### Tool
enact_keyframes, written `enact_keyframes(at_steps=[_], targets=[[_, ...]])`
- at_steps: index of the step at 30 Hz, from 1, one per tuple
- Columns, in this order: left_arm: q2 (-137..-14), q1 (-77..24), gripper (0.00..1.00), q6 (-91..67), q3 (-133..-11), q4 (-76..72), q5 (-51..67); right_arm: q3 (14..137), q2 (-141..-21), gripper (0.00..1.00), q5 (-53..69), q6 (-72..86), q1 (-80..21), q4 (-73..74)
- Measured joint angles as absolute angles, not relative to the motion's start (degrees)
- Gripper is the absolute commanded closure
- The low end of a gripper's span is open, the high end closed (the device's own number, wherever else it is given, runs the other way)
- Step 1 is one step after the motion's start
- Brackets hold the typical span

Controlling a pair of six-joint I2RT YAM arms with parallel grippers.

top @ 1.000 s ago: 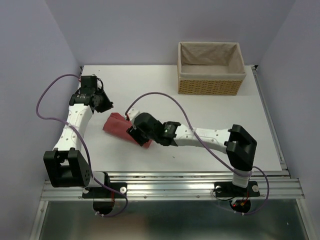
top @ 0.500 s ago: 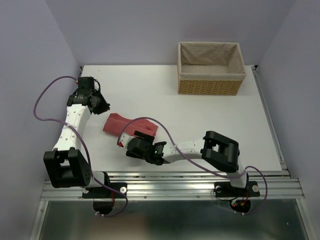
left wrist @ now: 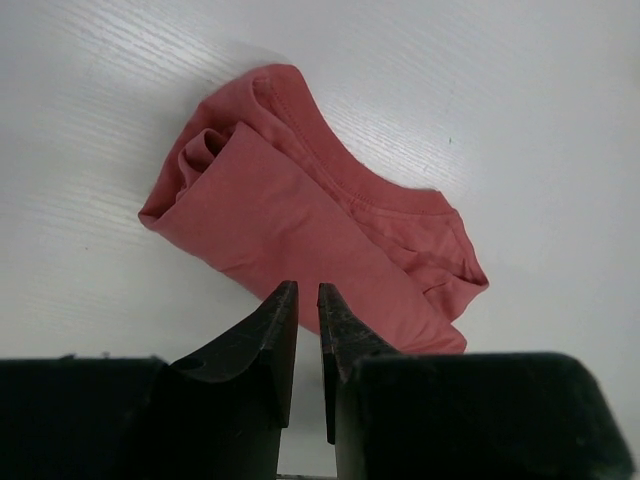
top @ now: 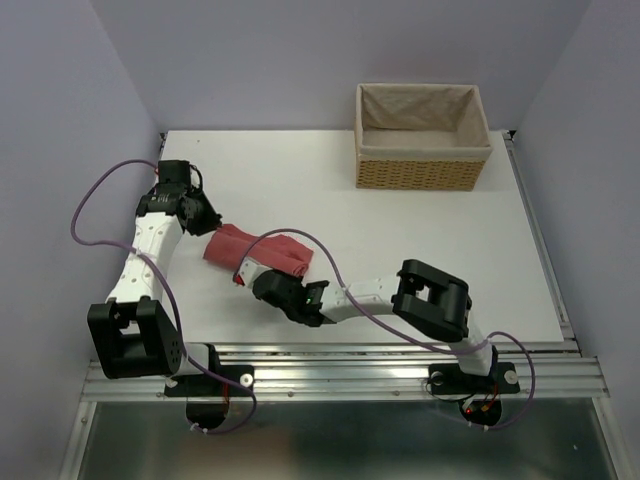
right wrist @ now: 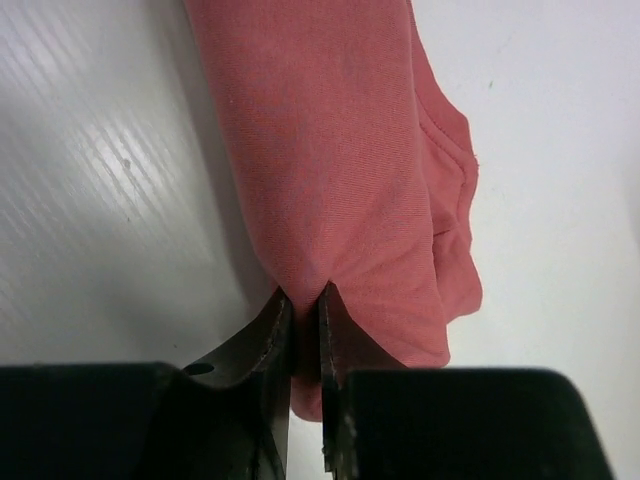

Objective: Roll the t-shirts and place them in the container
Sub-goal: Roll the T-shirt to the center of the board.

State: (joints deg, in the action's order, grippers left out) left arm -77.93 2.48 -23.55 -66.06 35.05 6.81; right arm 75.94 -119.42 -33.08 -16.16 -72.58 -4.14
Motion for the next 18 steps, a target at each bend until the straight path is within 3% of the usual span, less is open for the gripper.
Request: enact_keyframes(at_steps=[18], targets=[[-76.3,2.5,0.76,-21.9,-65.6,35.4,7.2,91.4,-122.1,0.99,20.9,9.5,-51.7,12.8]])
